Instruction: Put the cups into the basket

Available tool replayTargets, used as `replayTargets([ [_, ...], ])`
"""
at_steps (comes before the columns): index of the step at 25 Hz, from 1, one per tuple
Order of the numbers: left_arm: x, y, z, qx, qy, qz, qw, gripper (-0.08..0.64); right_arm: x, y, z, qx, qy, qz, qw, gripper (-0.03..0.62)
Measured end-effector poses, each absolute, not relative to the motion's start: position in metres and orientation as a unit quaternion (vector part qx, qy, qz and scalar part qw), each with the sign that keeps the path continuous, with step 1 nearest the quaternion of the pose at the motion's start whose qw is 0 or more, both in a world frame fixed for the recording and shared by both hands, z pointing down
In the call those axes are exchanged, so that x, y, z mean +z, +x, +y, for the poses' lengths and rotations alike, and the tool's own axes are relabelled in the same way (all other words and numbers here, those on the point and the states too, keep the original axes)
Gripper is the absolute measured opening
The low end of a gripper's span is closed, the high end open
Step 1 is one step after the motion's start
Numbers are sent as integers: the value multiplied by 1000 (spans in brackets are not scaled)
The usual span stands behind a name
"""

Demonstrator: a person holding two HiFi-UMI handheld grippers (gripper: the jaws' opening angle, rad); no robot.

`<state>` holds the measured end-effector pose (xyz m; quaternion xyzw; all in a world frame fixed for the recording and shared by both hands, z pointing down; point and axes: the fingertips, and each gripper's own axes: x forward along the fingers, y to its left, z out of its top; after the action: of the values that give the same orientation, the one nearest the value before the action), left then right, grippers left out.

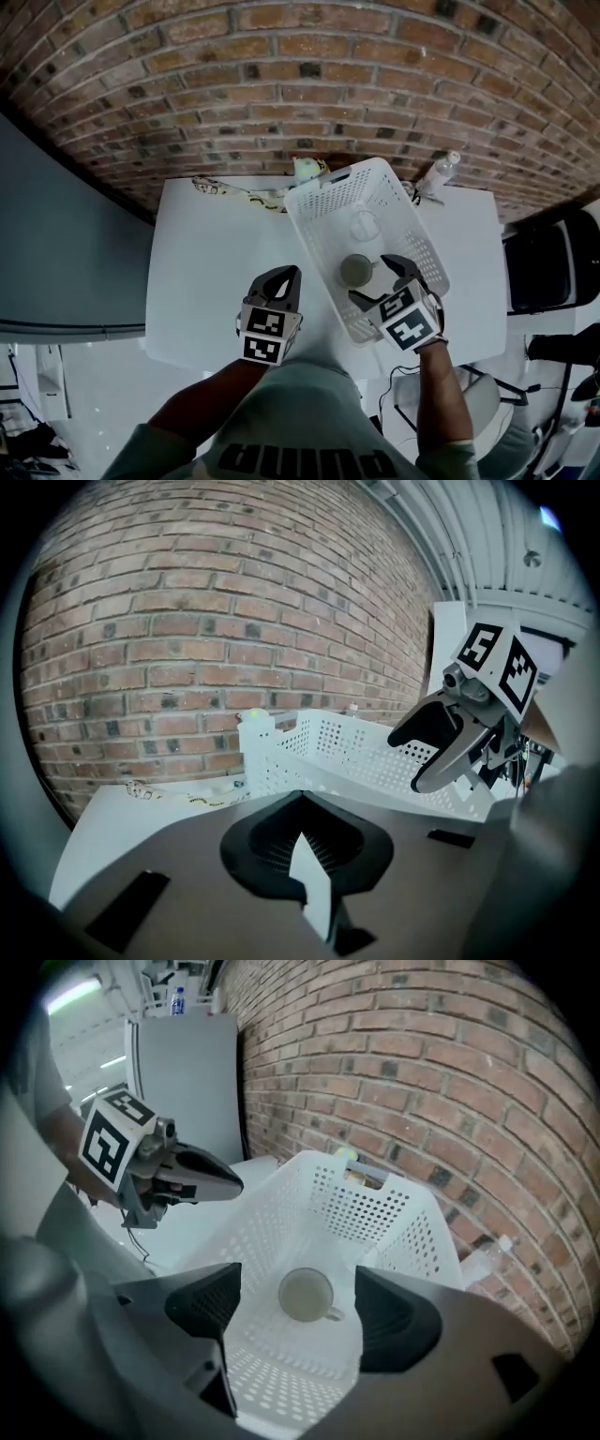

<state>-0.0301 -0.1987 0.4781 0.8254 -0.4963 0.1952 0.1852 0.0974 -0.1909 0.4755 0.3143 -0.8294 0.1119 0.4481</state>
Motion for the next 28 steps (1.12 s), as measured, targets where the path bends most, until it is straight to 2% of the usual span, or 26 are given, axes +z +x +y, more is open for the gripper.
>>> replayTargets([
  [5,465,-31,-186,182,835,-489,177,3,465,94,-171,122,378,-817,417,367],
  [6,462,-31,-183,179,837,-487,175,3,462,94,-168,122,393,-814,409,328],
  [9,453,-30,-174,168,844,-480,168,3,450,98,-158,120,444,-802,381,136],
  [12,443,-30,-163,159,851,-475,159,3,437,97,-145,124,485,-795,342,42],
  [15,436,-31,-148,153,857,-468,154,3,426,92,-128,130,514,-791,304,17],
  [28,415,-52,-86,137,879,-439,130,3,411,67,-62,128,579,-770,237,14],
])
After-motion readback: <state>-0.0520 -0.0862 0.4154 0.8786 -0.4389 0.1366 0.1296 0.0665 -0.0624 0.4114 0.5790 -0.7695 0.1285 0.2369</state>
